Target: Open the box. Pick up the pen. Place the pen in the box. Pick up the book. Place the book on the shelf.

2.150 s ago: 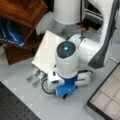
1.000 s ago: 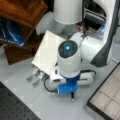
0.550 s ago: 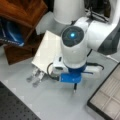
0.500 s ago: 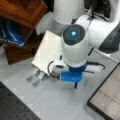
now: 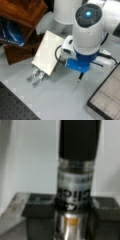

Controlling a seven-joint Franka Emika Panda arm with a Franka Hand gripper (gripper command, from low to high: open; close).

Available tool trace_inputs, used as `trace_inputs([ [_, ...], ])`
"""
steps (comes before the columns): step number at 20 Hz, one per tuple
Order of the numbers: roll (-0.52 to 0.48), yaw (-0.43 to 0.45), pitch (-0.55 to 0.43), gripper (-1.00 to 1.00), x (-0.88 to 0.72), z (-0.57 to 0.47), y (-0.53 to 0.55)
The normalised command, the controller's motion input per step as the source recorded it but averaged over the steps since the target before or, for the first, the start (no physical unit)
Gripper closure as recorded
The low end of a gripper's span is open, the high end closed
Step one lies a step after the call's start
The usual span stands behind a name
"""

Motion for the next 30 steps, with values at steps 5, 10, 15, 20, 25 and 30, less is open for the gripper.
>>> trace_inputs([
  [5,-0.007,-0.314,0.028,1.0,-0.1,0.22,0.25],
  [10,0.023,-0.23,0.042,1.0,-0.03,0.09,0.27],
  [15,0.02,-0.168,0.035,1.0,0.03,0.04,0.27],
  [20,0.012,-0.067,-0.009,1.0,0.12,-0.06,0.41],
  [25,0.015,-0.039,-0.02,1.0,0.17,-0.12,0.43],
  [30,0.032,-0.111,0.005,1.0,0.14,-0.04,0.28],
])
